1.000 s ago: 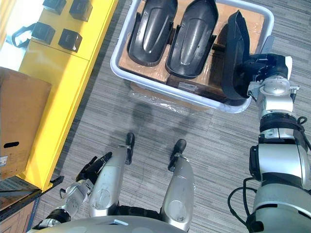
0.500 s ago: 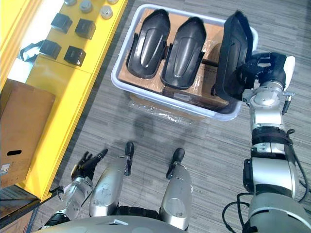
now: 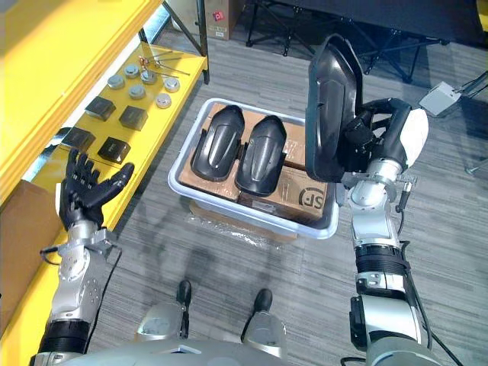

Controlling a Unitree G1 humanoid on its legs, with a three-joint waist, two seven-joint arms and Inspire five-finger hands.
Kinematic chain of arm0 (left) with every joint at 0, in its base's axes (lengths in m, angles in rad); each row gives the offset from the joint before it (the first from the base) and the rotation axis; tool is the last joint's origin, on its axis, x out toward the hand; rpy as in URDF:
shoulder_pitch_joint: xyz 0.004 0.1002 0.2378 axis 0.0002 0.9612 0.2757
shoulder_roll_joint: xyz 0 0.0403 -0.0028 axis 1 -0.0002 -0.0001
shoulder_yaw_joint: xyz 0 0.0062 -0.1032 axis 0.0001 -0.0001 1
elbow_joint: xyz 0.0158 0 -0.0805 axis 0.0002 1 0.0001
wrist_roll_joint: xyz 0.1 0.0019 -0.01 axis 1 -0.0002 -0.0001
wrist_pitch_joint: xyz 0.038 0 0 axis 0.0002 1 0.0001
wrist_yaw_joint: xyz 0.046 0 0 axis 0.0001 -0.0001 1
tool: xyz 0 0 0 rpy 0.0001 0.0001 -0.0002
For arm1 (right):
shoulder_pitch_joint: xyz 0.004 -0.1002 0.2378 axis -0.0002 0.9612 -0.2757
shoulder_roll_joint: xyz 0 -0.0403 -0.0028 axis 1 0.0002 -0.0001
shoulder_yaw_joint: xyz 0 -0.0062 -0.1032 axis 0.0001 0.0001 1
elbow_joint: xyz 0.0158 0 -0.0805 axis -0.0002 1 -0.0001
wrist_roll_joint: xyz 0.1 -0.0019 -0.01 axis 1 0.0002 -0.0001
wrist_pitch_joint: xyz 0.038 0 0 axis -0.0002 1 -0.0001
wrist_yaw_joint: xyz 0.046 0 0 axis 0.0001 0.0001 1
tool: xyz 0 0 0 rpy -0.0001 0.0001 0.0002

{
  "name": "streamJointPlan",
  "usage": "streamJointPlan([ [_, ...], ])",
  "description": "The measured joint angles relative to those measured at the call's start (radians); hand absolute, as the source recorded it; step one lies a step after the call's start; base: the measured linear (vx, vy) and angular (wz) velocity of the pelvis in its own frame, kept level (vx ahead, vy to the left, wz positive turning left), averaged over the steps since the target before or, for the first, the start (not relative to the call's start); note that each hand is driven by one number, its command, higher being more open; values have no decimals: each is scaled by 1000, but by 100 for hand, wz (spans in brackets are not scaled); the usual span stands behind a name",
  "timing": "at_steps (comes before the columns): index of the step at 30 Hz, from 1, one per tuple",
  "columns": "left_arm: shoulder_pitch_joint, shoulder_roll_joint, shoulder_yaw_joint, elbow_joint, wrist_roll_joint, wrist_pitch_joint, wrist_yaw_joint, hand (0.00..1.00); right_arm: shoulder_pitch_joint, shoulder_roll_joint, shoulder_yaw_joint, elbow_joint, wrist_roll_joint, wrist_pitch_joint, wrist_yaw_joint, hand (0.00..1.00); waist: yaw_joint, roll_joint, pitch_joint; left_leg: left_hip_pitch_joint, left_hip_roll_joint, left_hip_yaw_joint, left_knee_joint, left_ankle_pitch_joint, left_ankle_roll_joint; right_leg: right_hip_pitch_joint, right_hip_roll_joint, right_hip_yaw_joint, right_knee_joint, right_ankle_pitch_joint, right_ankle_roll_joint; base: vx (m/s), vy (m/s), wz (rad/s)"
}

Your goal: Walk over and take three plastic housings, then place them on the shelf

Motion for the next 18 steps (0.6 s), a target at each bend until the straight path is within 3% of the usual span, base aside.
streamJointPlan([
  [3,-42,1,-112,-18,-196,145,-144,100,-4,4,39,-36,-42,-31,-7,0,-2,1,-56,26,1,9,-23,4,-2,22,4,1,-24,7,1,25,-8,-5],
  [6,-104,-3,-235,14,-293,268,-225,100,-47,38,96,-72,-108,-66,-12,0,-19,1,-69,44,2,23,-26,9,-8,40,7,6,-44,23,-3,-23,-3,-12],
  [10,-166,-15,-331,60,-360,384,-287,100,-81,89,187,-95,-150,-100,-14,0,-34,-6,-90,56,7,43,-32,11,-7,50,16,24,-67,35,-9,-61,-4,-14],
  [13,-187,-15,-376,61,-393,432,-309,100,-83,118,240,-99,-152,-107,-14,0,-34,-8,-101,70,13,46,-61,29,-7,51,24,24,-68,38,-14,-92,-30,-3],
  [18,-216,-13,-391,78,-425,435,-303,100,-83,149,278,-98,-152,-121,-11,0,-36,-16,-118,95,18,50,-131,70,-7,51,36,20,-85,53,-20,-63,-28,1],
])
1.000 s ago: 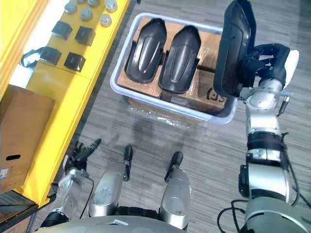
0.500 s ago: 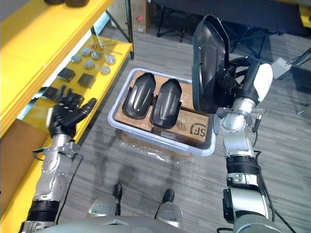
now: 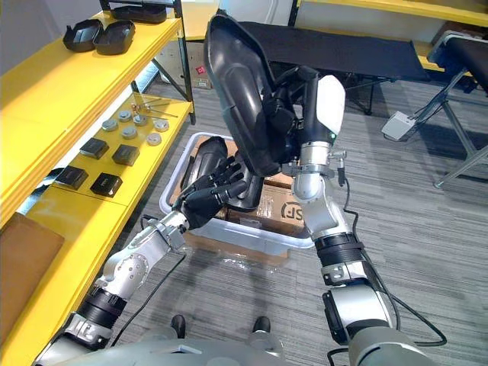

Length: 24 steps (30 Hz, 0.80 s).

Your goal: Walk over and take three plastic housings, then place them on the shelf

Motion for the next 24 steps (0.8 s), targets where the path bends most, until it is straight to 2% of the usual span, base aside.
streamJointPlan([
  [7,-51,2,-37,38,-80,-3,7,100,3,39,84,53,-5,-22,28,0,-18,-19,-29,9,-5,0,-21,19,0,2,1,-5,-1,2,2,-17,-6,2],
  [11,-97,-1,-59,52,-102,-6,9,100,7,50,125,82,-41,-24,48,0,-18,-18,-38,8,-5,0,-21,20,-1,2,0,-6,-1,3,3,-35,-4,0],
  [16,-100,-1,-57,53,-120,-8,26,100,15,59,133,82,-42,-33,48,0,-21,-17,-44,6,-5,-2,-21,22,-1,3,0,-9,-1,4,3,-32,-4,0],
  [19,-100,-1,-58,53,-119,-8,43,100,26,65,134,103,-53,-55,45,0,-21,-18,-54,5,-5,-4,-21,22,-1,4,0,-12,-1,4,3,-15,-2,2],
  [24,-108,-2,-59,52,-85,-11,133,100,54,66,147,110,-82,-81,45,0,-20,-19,-72,6,-5,-7,-21,23,0,8,0,-16,-1,4,3,-21,-4,2],
])
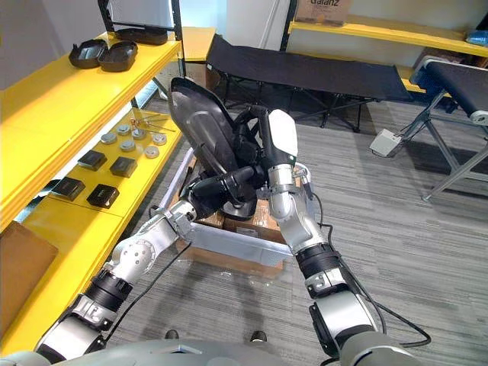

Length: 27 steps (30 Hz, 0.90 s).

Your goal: Walk over and take three plastic housings, then place them on the shelf

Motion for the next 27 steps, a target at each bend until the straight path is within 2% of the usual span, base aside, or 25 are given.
streamJointPlan([
  [3,-4,-10,-2,-2,105,-13,107,100,13,0,1,7,0,-6,-6,0,4,-1,0,5,1,-4,0,1,1,7,1,-4,0,0,0,-45,-8,3],
  [6,-4,-10,14,-2,130,-37,190,100,17,-1,3,8,0,-8,-7,0,4,-1,-1,8,2,-4,-1,1,1,10,2,-4,0,0,0,-24,-3,0],
  [7,-4,-13,26,-2,134,-49,209,0,24,-1,3,8,0,-14,-8,0,6,-3,-1,8,3,-4,-1,1,1,10,2,-4,0,0,0,0,0,0],
  [11,-4,-41,87,-2,153,-90,221,0,37,9,24,8,0,-16,-9,0,10,-6,-3,9,3,-4,-1,1,1,10,3,-4,0,0,0,0,0,0],
  [15,6,-46,96,-2,146,-91,213,0,39,10,26,8,-1,-29,-20,0,22,-12,-6,11,2,-4,0,1,1,10,3,-4,0,0,0,0,0,0],
  [21,30,-45,170,30,58,-92,246,0,44,18,67,-23,-43,-124,-51,0,20,-20,-9,12,3,-4,0,1,1,10,4,-4,-1,0,0,0,0,0],
  [22,32,-41,171,32,37,-90,244,0,44,19,71,-26,-49,-125,-51,0,20,-20,-9,12,3,-4,0,1,1,10,4,-4,-1,0,0,0,0,0],
  [27,57,-16,164,66,-47,-52,166,0,56,19,88,-26,-77,-123,-50,0,29,-25,-10,11,1,-6,0,1,1,11,2,-4,-1,0,0,0,0,0],
])
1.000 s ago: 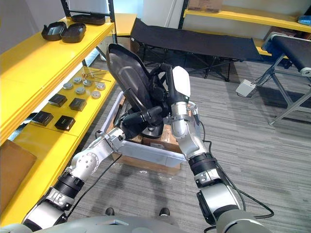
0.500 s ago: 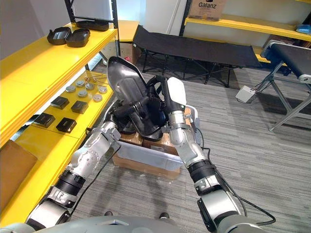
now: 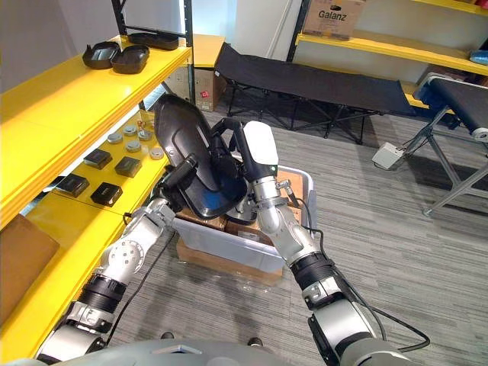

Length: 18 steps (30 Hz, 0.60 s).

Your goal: Walk over and take three plastic housings, then place them on the shelf

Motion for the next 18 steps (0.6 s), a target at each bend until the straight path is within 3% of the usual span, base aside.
streamJointPlan([
  [3,-1,25,0,39,-44,52,-70,0,25,-3,15,-1,0,0,-22,0,-10,0,0,0,0,1,0,0,0,-1,0,0,0,0,0,0,0,0],
  [7,-1,28,-23,46,-75,49,-89,0,55,-3,18,-20,0,-1,-61,0,-27,0,0,-2,1,3,0,-1,0,-2,-2,1,0,0,0,0,0,0],
  [8,-2,29,-36,46,-78,32,-89,0,58,-4,18,-20,-1,-4,-74,100,-30,0,0,-3,1,4,0,-1,-1,-3,-3,2,0,0,0,0,0,-4],
  [18,-14,27,-128,46,-158,-117,-87,0,90,-9,15,-88,18,-28,-151,100,-35,2,-1,-12,3,12,10,-6,-2,-14,-4,9,0,0,0,0,0,-2],
])
